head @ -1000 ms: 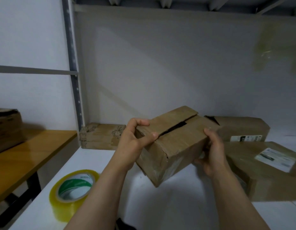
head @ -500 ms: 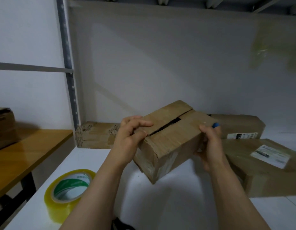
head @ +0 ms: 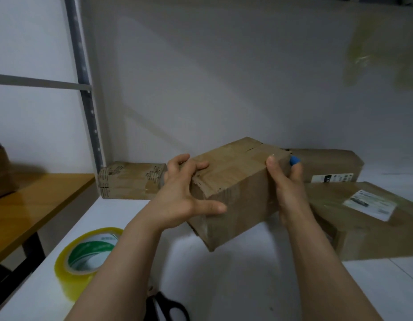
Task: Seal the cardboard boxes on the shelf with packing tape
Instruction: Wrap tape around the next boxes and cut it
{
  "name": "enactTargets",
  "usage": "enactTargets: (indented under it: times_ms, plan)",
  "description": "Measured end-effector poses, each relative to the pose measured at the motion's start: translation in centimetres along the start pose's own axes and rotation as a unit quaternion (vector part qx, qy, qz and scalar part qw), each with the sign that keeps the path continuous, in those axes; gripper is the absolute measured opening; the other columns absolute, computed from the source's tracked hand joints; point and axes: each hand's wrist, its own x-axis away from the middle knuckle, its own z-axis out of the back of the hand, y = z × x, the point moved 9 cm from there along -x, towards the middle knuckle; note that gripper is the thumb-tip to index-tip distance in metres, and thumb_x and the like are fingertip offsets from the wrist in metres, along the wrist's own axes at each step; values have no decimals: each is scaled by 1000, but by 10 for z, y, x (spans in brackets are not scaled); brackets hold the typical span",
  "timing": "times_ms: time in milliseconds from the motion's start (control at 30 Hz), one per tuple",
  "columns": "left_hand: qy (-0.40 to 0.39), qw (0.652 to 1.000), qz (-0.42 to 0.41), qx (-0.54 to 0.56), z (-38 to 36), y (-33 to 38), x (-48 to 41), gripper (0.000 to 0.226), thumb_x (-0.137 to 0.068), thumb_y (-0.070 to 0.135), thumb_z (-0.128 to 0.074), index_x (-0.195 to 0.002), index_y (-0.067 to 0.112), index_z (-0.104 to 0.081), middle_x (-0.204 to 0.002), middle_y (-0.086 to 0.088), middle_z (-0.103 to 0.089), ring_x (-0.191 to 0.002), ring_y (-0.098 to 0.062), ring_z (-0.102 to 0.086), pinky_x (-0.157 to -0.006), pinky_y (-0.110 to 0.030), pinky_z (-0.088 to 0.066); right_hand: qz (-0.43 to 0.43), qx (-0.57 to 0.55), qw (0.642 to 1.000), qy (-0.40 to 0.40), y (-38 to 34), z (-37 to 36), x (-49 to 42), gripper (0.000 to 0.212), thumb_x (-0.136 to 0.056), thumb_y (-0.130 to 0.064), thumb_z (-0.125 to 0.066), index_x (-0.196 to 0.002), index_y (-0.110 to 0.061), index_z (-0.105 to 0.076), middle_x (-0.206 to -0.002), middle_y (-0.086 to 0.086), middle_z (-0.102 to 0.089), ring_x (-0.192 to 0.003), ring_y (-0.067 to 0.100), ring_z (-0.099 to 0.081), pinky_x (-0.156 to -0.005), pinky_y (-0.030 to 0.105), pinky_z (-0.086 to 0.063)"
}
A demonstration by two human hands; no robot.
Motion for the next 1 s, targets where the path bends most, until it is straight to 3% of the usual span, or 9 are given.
enactTargets:
  times_ms: [133, 233, 333, 467, 633, 700, 800, 867, 1000]
  plan:
    - [94, 989, 13, 112, 17, -13, -2, 76, -48, 62, -79, -119, 37, -65, -138, 9, -36, -129, -6, -43, -109, -24, -36, 22, 40, 999, -21, -7, 0, -1, 78, -76, -75, -65, -141, -40, -41, -125, -16, -59, -112, 4, -58, -97, 35, -48]
    - [120, 954, 40, 272, 30, -27, -3, 55, -61, 52, -75, -101, 15, -71, -103, 0, -64, -90, -15, -64, -73, -30, -51, 7, -7, 999, -53, -8, 4, -6, 64, -76, -76, -64, -130, -41, -61, -129, -1, -68, -121, 21, -64, -100, 45, -50]
    - [120, 917, 109, 365, 25, -37, 2, 26, -87, 39, -63, -84, 14, -68, -66, 2, -66, -57, -12, -63, -50, -22, -47, -6, -45, 994, -103, -8, -1, -5, 48, -84, -60, -61, -117, -29, -74, -122, 8, -72, -118, 30, -65, -104, 51, -48]
    - [102, 873, 181, 442, 13, -49, 6, 28, -93, 45, -56, -77, 23, -61, -47, 8, -57, -39, -9, -57, -53, -25, -44, 4, -142, 985, -95, -14, 0, 0, 34, -96, -36, -53, -115, -17, -73, -115, 8, -70, -115, 27, -61, -104, 45, -43]
    - [96, 865, 174, 461, 12, -51, 4, 28, -90, 51, -59, -88, 26, -71, -71, 5, -70, -57, -12, -68, -63, -31, -52, 17, -129, 987, -98, -17, -4, 0, 33, -80, -23, -63, -111, -26, -73, -114, 4, -67, -103, 22, -60, -87, 38, -48]
    - [96, 868, 145, 465, 13, -45, 3, 27, -90, 47, -59, -95, 23, -69, -73, 4, -69, -58, -12, -66, -58, -29, -53, 19, -107, 990, -95, -15, -5, 1, 34, -78, -19, -66, -109, -31, -73, -115, 5, -64, -95, 20, -59, -80, 36, -49]
    - [89, 861, 93, 492, 13, -40, 2, 45, -88, 33, -65, -122, 4, -58, -80, -3, -63, -59, -15, -63, -53, -30, -52, 25, -98, 991, -90, -16, -1, 2, 32, -82, -17, -67, -107, -35, -74, -117, 5, -63, -94, 20, -59, -81, 39, -48]
    - [80, 860, 99, 494, 10, -42, 4, 60, -80, 26, -65, -135, 7, -50, -93, -6, -65, -73, -19, -66, -62, -41, -56, 21, -100, 991, -83, -16, 1, 2, 31, -81, -18, -67, -104, -37, -75, -115, 4, -63, -93, 19, -59, -81, 40, -48]
    - [68, 876, 103, 466, 5, -39, 1, 55, -68, 24, -67, -123, 21, -57, -89, 2, -70, -77, -16, -67, -69, -45, -56, 24, -107, 991, -70, -17, 4, 2, 30, -85, -15, -64, -104, -36, -75, -111, 3, -65, -92, 20, -59, -84, 43, -47]
